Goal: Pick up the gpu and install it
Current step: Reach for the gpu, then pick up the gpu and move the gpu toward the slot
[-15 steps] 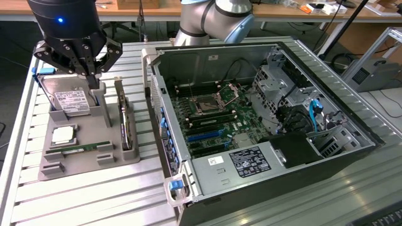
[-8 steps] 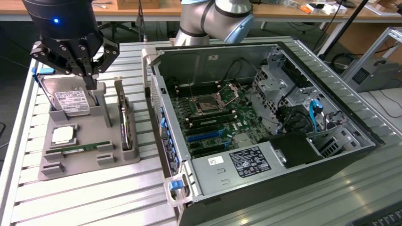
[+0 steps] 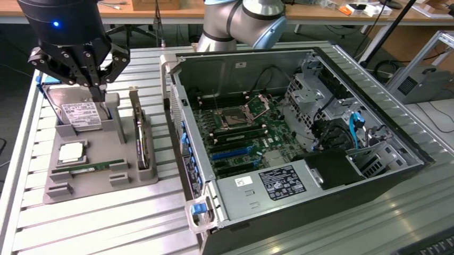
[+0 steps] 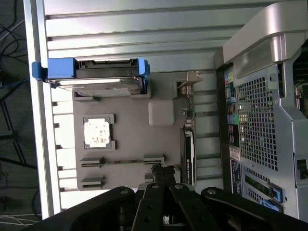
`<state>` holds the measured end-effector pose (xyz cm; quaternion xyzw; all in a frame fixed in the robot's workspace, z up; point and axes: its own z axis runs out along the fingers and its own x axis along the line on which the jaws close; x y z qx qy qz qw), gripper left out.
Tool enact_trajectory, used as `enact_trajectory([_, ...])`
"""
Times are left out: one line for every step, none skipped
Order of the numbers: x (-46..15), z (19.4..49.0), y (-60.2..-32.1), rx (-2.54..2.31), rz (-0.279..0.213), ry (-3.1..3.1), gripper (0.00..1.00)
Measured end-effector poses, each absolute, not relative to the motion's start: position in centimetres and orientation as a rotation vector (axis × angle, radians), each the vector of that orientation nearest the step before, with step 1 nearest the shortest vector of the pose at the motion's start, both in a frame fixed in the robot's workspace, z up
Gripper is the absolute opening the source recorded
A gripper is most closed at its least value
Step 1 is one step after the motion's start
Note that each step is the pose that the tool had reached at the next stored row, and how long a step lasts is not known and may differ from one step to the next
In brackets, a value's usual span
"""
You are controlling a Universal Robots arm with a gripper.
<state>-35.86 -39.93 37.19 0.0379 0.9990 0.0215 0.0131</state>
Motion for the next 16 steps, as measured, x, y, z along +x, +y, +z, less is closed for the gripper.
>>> enact_trajectory([-35.97,37.18,-39.93,0.118,0.067,3.112,0.11])
enact_trajectory([-36.08,37.17,-39.93,0.118,0.067,3.112,0.11])
enact_trajectory([-36.19,37.17,-39.93,0.118,0.067,3.112,0.11])
enact_trajectory([-36.23,37.16,-39.93,0.118,0.067,3.112,0.11])
enact_trajectory([-36.24,37.16,-39.93,0.118,0.067,3.112,0.11])
enact_trajectory([-36.24,37.16,-39.93,0.118,0.067,3.112,0.11])
enact_trajectory([-36.24,37.16,-39.93,0.118,0.067,3.113,0.11])
enact_trajectory([-36.25,37.16,-39.93,0.118,0.067,3.112,0.11])
enact_trajectory([-36.25,37.16,-39.93,0.118,0.067,3.112,0.11])
enact_trajectory([-36.25,37.16,-39.93,0.118,0.067,3.113,0.11])
enact_trajectory([-36.25,37.16,-39.93,0.118,0.067,3.113,0.11])
enact_trajectory([-36.25,37.16,-39.93,0.118,0.067,3.113,0.11])
enact_trajectory([-36.25,37.16,-39.93,0.118,0.067,3.113,0.11])
enact_trajectory([-36.25,37.16,-39.93,0.118,0.067,3.113,0.11])
enact_trajectory([-36.25,37.16,-39.93,0.118,0.067,3.112,0.11])
enact_trajectory([-36.25,37.16,-39.93,0.118,0.067,3.112,0.11])
